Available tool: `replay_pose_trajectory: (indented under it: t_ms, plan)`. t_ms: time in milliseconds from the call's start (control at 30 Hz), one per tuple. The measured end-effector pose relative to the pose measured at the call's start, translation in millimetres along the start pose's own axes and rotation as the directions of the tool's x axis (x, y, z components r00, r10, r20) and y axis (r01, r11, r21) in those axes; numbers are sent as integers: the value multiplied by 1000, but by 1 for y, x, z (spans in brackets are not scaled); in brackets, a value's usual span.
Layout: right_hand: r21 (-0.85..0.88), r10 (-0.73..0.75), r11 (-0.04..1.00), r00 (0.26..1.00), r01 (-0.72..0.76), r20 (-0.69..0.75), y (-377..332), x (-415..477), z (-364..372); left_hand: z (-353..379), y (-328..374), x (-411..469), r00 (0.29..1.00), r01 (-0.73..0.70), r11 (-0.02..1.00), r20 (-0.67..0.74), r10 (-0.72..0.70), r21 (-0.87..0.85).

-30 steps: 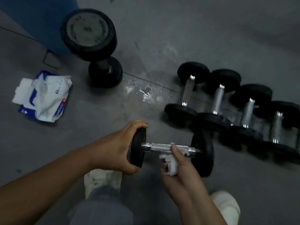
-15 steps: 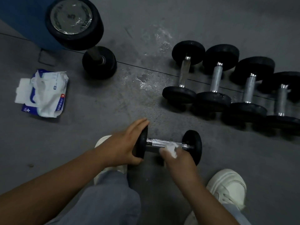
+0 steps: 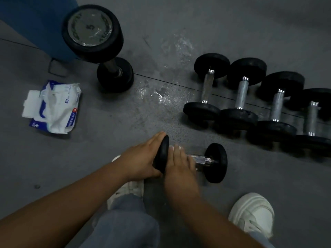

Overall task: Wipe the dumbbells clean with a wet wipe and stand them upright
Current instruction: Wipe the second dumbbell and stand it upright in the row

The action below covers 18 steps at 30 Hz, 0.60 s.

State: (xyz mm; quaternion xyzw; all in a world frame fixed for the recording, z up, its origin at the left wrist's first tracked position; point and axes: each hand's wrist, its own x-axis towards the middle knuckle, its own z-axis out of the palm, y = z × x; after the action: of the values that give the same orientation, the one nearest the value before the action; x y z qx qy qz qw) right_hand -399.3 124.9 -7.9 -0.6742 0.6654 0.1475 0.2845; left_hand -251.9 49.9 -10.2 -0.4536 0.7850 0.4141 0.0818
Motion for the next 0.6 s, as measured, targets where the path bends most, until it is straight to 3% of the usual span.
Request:
replay_pose_trajectory:
  t_ms: [100, 267, 433, 600]
  plan:
    - [-99, -93, 992, 990, 83, -104, 8, -9, 7, 1, 2, -1, 1000, 10, 1000, 23, -9, -17]
    - [-35, -46, 998, 997, 48, 67, 8, 33, -25, -6, 3, 2, 998, 41, 998, 41, -39, -40]
    - [-68, -192, 979, 981, 191, -19, 25, 22, -36, -1, 5, -1, 994, 75, 996, 84, -71, -52]
    - [-115, -133, 980, 963, 163, 233, 25, 60, -56, -7, 6, 2, 992, 92, 993, 95, -85, -77]
